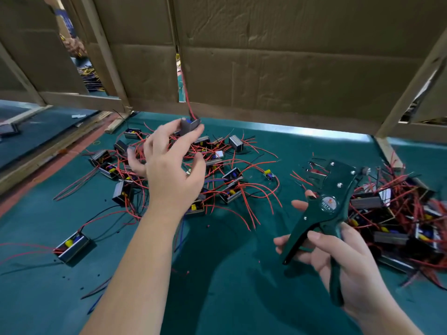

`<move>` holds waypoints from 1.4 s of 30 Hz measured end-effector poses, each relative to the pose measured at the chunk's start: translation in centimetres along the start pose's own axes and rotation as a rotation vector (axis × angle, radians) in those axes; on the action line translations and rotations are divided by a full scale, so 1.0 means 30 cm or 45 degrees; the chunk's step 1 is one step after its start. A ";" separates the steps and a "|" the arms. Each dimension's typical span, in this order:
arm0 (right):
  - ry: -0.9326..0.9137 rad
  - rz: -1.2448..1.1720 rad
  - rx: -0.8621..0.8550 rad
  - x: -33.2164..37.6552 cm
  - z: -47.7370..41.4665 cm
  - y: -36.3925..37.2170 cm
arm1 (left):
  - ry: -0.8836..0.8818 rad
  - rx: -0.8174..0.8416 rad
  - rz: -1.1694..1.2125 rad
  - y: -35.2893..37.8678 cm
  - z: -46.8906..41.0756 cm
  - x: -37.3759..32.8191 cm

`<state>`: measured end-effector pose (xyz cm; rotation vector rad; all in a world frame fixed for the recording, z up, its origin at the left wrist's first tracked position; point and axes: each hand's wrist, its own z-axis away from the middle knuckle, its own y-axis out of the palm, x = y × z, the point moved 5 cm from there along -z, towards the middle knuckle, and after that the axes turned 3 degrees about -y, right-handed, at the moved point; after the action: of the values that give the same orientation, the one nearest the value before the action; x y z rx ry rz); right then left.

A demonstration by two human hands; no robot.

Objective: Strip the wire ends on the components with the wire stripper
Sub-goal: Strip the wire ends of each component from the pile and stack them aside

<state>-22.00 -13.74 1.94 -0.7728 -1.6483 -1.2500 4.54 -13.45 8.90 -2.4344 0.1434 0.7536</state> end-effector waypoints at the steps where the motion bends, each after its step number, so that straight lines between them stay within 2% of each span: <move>1: 0.001 -0.021 -0.009 0.002 -0.001 -0.001 | 0.107 0.001 0.029 -0.020 0.000 -0.030; 3: 0.002 -0.060 -0.015 0.008 -0.002 -0.002 | 0.281 0.045 0.210 -0.044 0.017 -0.084; 4: 0.005 -0.078 -0.010 0.012 -0.003 0.000 | 0.275 0.096 0.397 -0.043 0.035 -0.102; 5: 0.013 -0.101 -0.003 0.016 -0.003 0.004 | 0.172 0.162 0.655 -0.034 0.053 -0.112; 8: 0.050 -0.222 0.018 0.030 -0.002 0.022 | -0.527 0.405 1.578 0.037 0.119 -0.119; 9: 0.062 -0.261 0.032 0.036 -0.002 0.027 | -0.714 0.476 1.780 0.063 0.144 -0.119; 11: 0.096 -0.325 0.089 0.045 -0.002 0.035 | -0.925 0.622 2.055 0.096 0.178 -0.119; 16: 0.211 -0.481 0.251 0.062 -0.002 0.062 | -1.149 1.050 2.394 0.111 0.231 -0.140; 20: 0.243 -0.514 0.315 0.071 0.005 0.075 | -1.261 1.259 2.107 0.146 0.275 -0.150; 24: 0.296 -0.525 0.334 0.074 0.006 0.089 | -1.217 1.288 1.702 0.185 0.325 -0.156; 27: 0.309 -0.513 0.369 0.070 0.008 0.099 | -1.106 1.209 1.458 0.203 0.341 -0.132; 30: 0.296 -0.497 0.383 0.065 0.010 0.104 | -0.790 1.142 1.196 0.199 0.327 -0.119; 32: 0.277 -0.479 0.364 0.058 0.011 0.103 | -0.617 1.175 1.110 0.195 0.321 -0.123; 36: 0.256 -0.429 0.244 0.042 0.007 0.088 | -0.445 1.229 0.994 0.185 0.315 -0.132; 39: 0.255 -0.435 0.172 0.038 0.000 0.072 | -0.407 1.174 0.926 0.182 0.309 -0.134; 42: 0.286 -0.410 0.193 0.037 -0.001 0.066 | -0.442 1.055 0.990 0.172 0.298 -0.138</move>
<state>-20.71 -13.22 3.75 -0.2686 -1.7002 -1.3578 -4.58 -12.98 2.57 -1.3939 1.0673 1.1329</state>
